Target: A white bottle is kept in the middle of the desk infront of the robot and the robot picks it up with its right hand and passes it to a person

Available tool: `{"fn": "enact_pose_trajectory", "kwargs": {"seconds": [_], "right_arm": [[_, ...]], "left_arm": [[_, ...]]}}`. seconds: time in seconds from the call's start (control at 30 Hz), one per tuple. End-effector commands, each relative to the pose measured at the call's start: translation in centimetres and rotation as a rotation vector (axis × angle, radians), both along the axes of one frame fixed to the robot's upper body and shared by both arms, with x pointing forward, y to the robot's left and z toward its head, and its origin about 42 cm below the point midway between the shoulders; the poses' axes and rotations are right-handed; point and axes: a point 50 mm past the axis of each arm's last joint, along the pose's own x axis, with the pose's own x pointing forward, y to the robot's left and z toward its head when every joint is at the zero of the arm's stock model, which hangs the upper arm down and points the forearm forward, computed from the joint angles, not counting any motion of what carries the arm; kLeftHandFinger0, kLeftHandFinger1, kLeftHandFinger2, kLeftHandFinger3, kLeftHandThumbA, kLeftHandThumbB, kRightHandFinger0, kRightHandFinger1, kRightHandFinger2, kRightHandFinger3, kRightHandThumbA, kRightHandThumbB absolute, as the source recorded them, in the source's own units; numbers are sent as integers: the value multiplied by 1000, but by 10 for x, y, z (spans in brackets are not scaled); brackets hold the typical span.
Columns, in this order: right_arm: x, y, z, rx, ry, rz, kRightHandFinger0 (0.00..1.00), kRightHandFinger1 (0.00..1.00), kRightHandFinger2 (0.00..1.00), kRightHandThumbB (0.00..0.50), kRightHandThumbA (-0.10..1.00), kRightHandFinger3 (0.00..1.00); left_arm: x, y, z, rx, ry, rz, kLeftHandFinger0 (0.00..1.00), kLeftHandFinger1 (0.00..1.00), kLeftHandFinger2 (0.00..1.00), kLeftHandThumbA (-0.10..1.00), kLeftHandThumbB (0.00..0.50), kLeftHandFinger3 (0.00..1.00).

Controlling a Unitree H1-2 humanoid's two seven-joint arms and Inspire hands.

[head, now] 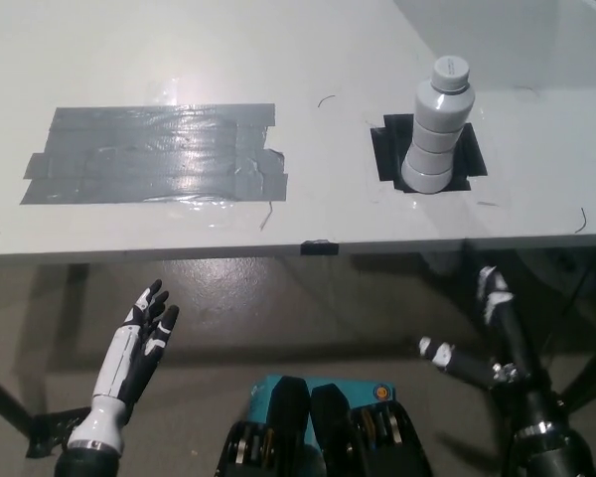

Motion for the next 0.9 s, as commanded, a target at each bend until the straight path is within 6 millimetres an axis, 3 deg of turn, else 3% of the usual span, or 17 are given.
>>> {"fn": "enact_pose_trajectory", "kwargs": {"seconds": [0.0,0.03,0.1,0.2,0.37,0.4,0.47,0.5,0.53,0.6,0.77,0.87], "right_arm": [[12,-4,74,42,-295,-121,1000,1000,1000,262,1000,1000],[15,-6,83,45,-322,-137,1000,1000,1000,253,1000,1000],[31,-13,106,36,-352,-165,1000,1000,1000,291,1000,1000],[46,-17,120,33,-335,-162,1000,1000,1000,314,1000,1000],[92,-21,149,91,-265,-148,1000,1000,1000,344,972,1000],[93,-21,150,93,-262,-149,1000,1000,1000,344,970,1000],[117,-21,155,114,-223,-158,1000,1000,1000,370,978,1000],[124,-21,156,112,-207,-160,1000,1000,1000,325,973,1000],[130,-22,158,112,-192,-162,1000,1000,1000,369,991,1000],[153,-22,161,135,-147,-138,1000,1000,1000,346,933,1000],[175,-16,151,151,-57,-107,1000,1000,1000,363,972,1000],[181,-7,146,116,-24,-97,1000,1000,1000,369,1000,1000]], "left_arm": [[9,0,15,25,-86,-3,1000,1000,1000,930,24,1000],[9,1,14,24,-90,-5,1000,1000,1000,928,23,1000],[8,1,13,17,-87,-3,1000,1000,1000,923,35,1000],[8,1,13,20,-81,-1,1000,1000,1000,932,34,1000],[8,0,14,16,-88,-1,1000,1000,1000,911,19,1000],[8,0,14,17,-88,-1,1000,1000,1000,911,19,1000],[10,1,16,25,-99,-2,1000,1000,1000,923,15,1000],[11,1,16,24,-99,-3,1000,1000,1000,932,31,1000],[12,0,17,23,-99,-6,1000,1000,1000,949,33,1000],[12,-1,18,12,-97,-9,1000,1000,1000,941,39,1000],[13,-2,19,8,-95,-11,1000,1000,1000,923,37,1000],[14,-1,19,8,-100,-12,1000,1000,1000,923,69,1000]]}}
